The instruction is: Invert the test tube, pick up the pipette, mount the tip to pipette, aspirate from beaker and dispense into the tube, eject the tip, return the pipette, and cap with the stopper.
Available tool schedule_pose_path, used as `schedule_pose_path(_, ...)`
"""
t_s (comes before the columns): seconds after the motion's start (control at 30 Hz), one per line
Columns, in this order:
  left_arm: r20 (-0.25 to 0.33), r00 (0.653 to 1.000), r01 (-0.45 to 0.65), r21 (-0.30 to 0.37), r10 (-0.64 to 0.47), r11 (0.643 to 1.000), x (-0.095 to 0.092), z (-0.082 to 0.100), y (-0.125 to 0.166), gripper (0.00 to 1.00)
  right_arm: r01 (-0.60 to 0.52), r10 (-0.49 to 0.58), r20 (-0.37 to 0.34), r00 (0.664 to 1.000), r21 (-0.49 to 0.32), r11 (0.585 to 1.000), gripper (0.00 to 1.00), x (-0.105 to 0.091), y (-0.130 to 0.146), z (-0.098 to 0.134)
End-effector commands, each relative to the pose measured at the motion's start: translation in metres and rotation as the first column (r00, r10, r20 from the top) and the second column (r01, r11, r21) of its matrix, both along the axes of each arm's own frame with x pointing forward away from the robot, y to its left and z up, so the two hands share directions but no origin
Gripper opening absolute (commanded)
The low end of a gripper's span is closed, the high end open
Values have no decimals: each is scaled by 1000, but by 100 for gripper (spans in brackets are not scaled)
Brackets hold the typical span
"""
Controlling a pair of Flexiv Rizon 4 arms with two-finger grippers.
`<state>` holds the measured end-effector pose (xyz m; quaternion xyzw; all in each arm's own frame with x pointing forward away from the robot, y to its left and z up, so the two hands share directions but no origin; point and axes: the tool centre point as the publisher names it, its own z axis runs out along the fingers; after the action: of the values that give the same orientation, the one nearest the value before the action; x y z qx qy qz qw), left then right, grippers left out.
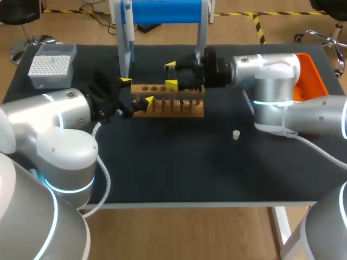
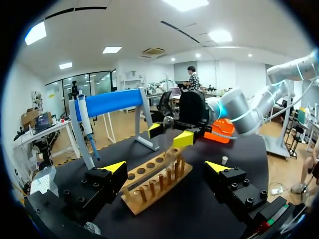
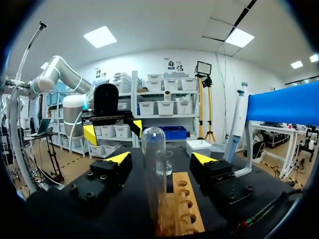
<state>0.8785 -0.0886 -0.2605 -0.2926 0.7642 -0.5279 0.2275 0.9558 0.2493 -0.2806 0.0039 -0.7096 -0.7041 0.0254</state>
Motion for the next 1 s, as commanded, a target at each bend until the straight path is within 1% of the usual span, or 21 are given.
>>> schedule_pose_path(0.03, -2, 1000, 6, -2, -6, 1000, 0, 0, 2, 100, -10, 10, 1, 1000, 3, 1000, 36, 3, 0, -3)
schedule_pose_path(0.07, -2, 1000, 6, -2, -6, 1000, 0, 0, 2, 100, -11, 11, 1, 1000, 1, 1000, 36, 3, 0, -4)
schedule_pose_path(0.2, -2, 1000, 6, -2, -6, 1000, 0, 0, 2, 100, -12, 12, 1, 1000, 0, 1000, 35, 3, -1, -5)
schedule_pose_path(0.3, -2, 1000, 6, -2, -6, 1000, 0, 0, 2, 100, -14, 14, 2, 1000, 1, 1000, 28, 4, -1, -5)
schedule_pose_path(0.33, -2, 1000, 6, -2, -6, 1000, 0, 0, 2, 100, -15, 15, 2, 1000, 1, 1000, 24, 4, -1, -5)
schedule_pose_path(0.37, -2, 1000, 6, -2, -6, 1000, 0, 0, 2, 100, -15, 15, 2, 1000, 1, 1000, 15, 4, -1, -5)
schedule_pose_path(0.43, -2, 1000, 6, -2, -6, 1000, 0, 0, 2, 100, -17, 17, 3, 1000, 1, 1000, 0, 3, -2, -4)
schedule_pose_path(1.0, -2, 1000, 6, -2, -6, 1000, 0, 0, 2, 100, -24, 24, 18, 1000, -4, 1000, 0, -1, -5, 10)
